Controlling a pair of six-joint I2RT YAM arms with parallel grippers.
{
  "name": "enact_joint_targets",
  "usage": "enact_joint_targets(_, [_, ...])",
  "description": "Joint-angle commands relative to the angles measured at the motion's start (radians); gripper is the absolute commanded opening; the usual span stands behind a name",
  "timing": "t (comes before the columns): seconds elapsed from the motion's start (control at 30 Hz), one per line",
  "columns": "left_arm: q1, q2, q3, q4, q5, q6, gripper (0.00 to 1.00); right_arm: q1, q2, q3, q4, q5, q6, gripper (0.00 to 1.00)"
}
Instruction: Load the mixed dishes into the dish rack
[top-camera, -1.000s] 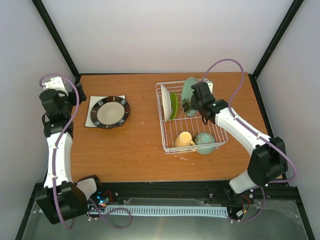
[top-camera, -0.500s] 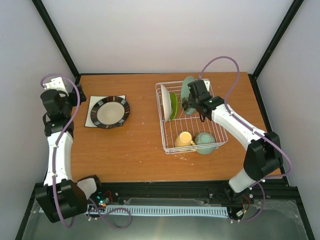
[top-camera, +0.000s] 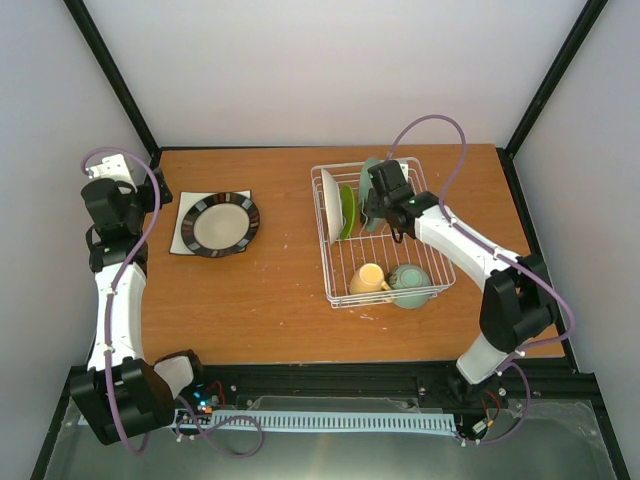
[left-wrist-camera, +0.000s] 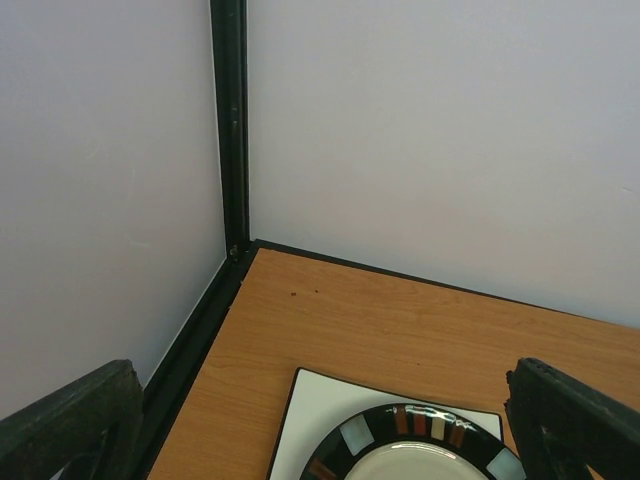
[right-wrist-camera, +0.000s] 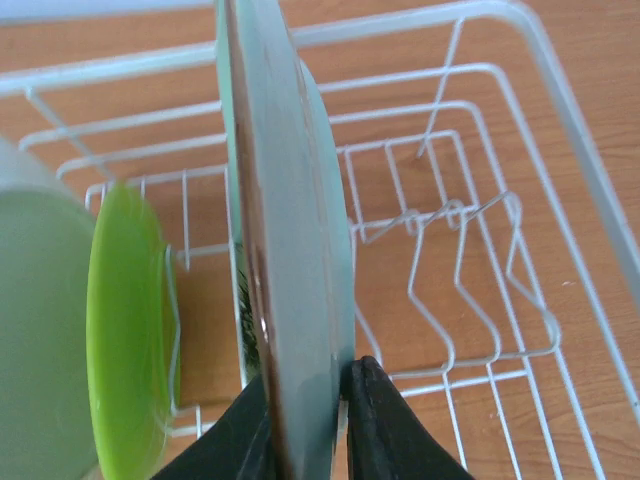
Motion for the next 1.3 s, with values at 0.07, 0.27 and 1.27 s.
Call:
enact_joint_targets(0.07, [0.003,-0.001,-0.001,0.031,-0.012,0.017,1.0,0.025,0.009,0.004,-0.065,-0.065,-0.008,0.18])
enact_joint_targets(0.27, [0.003,-0.005,-0.008,0.031,-0.019,0.015,1.0,0.026,-0.039,-0.043,-0.078,-0.034,-0.003,0.32])
enact_joint_targets(1.27, [0.212,0.771,0.216,-0.323,0.836,-0.036,0.45,-0.045,-0.428,-0.05,-0.049,-0.124,-0.074,0.69])
